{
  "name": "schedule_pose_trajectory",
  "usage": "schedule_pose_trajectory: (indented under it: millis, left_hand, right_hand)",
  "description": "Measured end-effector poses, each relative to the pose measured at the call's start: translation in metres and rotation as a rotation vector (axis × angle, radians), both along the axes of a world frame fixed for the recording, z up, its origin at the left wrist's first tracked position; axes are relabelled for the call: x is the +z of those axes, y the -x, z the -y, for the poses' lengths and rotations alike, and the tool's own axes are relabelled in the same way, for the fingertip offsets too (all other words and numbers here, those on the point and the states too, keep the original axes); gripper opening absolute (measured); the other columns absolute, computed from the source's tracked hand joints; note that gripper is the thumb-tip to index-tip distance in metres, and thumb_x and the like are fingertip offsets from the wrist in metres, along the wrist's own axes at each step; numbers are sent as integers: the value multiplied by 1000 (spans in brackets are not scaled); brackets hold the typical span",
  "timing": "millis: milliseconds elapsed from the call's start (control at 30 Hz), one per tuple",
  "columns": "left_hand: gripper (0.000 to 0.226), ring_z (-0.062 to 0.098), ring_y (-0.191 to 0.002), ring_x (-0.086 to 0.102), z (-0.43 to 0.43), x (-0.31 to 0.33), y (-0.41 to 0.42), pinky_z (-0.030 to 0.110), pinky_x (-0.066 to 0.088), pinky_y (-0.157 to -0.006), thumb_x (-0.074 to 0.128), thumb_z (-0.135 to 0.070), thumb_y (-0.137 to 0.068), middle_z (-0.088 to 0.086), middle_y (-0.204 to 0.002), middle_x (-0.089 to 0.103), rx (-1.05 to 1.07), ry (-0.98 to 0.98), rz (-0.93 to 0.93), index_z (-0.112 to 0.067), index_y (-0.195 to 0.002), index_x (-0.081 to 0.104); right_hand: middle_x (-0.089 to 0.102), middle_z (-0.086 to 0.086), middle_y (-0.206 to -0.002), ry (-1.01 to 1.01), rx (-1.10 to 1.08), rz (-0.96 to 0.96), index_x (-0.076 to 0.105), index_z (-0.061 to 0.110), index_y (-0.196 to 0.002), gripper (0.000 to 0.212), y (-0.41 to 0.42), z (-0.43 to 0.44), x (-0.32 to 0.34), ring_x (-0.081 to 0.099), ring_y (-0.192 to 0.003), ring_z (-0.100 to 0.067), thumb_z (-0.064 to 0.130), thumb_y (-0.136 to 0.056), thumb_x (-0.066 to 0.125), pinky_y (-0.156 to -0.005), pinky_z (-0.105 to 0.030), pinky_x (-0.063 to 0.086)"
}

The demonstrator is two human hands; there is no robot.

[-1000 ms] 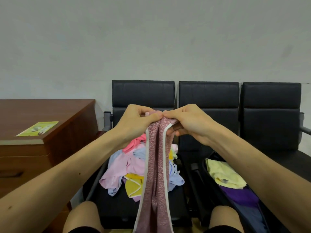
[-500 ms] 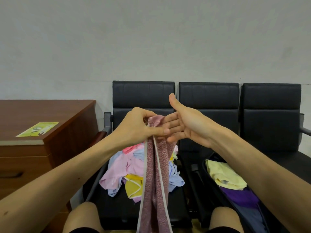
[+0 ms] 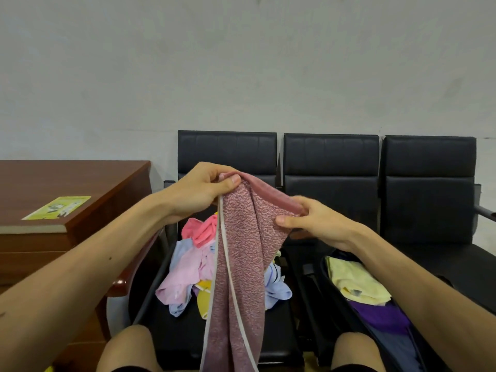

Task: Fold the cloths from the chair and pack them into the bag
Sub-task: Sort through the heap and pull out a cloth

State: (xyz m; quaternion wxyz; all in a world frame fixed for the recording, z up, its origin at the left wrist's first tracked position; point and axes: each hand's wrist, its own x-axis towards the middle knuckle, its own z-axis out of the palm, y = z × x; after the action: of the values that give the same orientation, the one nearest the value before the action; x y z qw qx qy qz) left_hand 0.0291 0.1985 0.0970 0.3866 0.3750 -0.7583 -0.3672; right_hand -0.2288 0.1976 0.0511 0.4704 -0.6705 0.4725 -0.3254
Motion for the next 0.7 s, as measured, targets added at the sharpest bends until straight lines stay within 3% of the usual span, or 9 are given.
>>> schedule_pose_trajectory:
  millis: [67,167,267,333,567,700]
  left_hand:
    - [27,13,-93,70,-1,5,-2,24,57,-82,47,-14,-102,6,-103,75,-31,-13,6,-15,-112,72]
    - [27,13,-93,69,-1,11,-12,24,56,-83,48,-16,-101,8,-102,74,-55,-37,56,-11,-113,72]
    - [25,20,-93,70,7,13,-26,32,57,-90,51,-15,-101,14,-101,74,80,-14,57,-4,-111,70]
    - [22,21,-94,69,12,12,-28,32,57,-90,52,-14,-101,14,-99,73,149,1,20,-5,-108,70]
    - [22,12,-84,68,13,1,-23,24,57,-78,50,-17,-101,2,-87,70,115,-37,-206,-8,-103,70]
    - [26,14,-89,66,6,-6,-14,25,57,-79,47,-20,-102,4,-97,70,21,-129,-395,-9,-112,68]
  right_hand:
    - [73,-7,-110,-118,137,36,65,14,-118,42,-2,-3,-4,70,-98,-19,27,-79,75,-85,-34,57]
    - [75,-7,-95,64,52,130,72,9,-102,14,-10,-5,6,71,-86,-17,10,-89,67,-78,-33,57]
    - [74,-1,-87,355,-182,310,73,11,-100,14,-7,-7,44,67,-77,-11,12,-95,60,-70,-25,55]
    - [73,3,-85,439,-199,346,73,14,-97,15,-10,-10,61,66,-77,-9,20,-97,59,-68,-23,52]
    - [74,8,-78,506,-275,305,70,18,-93,14,-18,-15,42,68,-75,-6,19,-99,58,-71,-23,52]
    - [74,9,-77,498,-322,323,69,18,-96,13,-18,-17,35,68,-71,-5,21,-99,57,-65,-20,53]
